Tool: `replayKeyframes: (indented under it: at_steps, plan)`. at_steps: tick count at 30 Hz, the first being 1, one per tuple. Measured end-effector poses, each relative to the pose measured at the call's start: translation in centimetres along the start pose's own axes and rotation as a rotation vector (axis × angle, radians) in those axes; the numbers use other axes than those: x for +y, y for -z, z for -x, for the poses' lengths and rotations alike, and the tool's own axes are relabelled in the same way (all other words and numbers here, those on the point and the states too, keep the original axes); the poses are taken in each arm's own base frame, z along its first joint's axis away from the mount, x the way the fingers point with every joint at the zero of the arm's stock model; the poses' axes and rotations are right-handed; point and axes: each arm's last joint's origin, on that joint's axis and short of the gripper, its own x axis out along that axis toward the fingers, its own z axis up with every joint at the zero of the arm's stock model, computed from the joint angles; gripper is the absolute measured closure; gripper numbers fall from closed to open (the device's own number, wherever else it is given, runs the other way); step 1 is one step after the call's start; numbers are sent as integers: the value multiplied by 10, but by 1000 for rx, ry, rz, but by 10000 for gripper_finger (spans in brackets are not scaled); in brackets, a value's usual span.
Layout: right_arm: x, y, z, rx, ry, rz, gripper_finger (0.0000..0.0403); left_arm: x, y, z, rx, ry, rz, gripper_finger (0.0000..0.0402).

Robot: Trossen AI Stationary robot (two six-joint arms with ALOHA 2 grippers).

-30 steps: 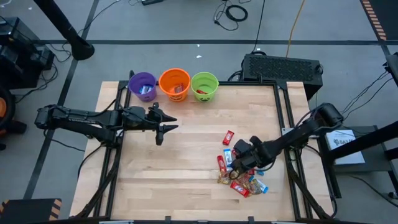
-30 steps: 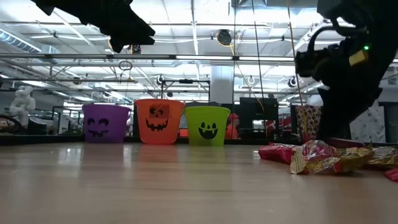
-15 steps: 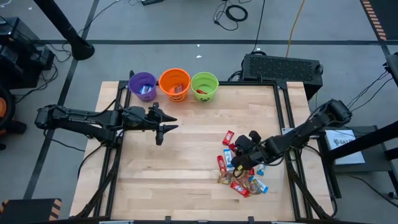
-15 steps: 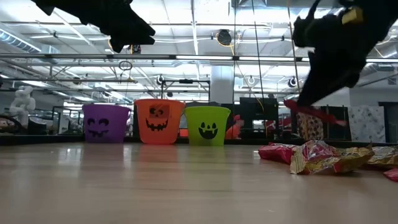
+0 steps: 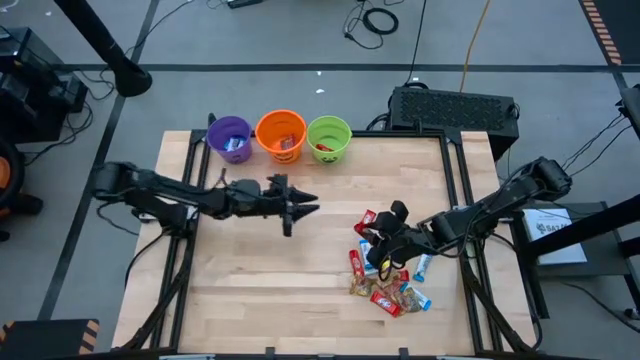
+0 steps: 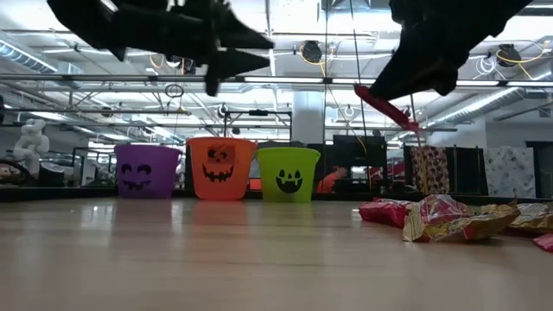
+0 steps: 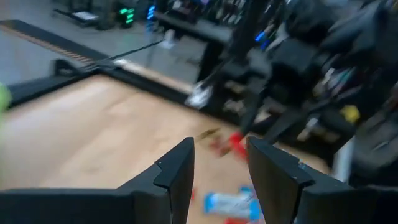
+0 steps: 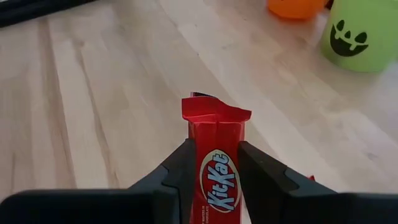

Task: Sort candy by brand, put in halloween buckets
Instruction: Put the red chocolate bar into the green bucket

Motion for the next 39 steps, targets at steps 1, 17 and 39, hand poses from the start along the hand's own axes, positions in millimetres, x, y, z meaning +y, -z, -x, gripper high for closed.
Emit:
replayKeyframes:
  at_steps: [1,17,39]
  plan:
    - [0,0,0,0,2,5,298,0,3,-5,-16,20,38,249]
    - [-4,0,-2,20,19,67,298,7,42,-88,129,40,170,153]
    - [-6,3,-2,46,35,85,298,0,48,-117,174,31,201,153]
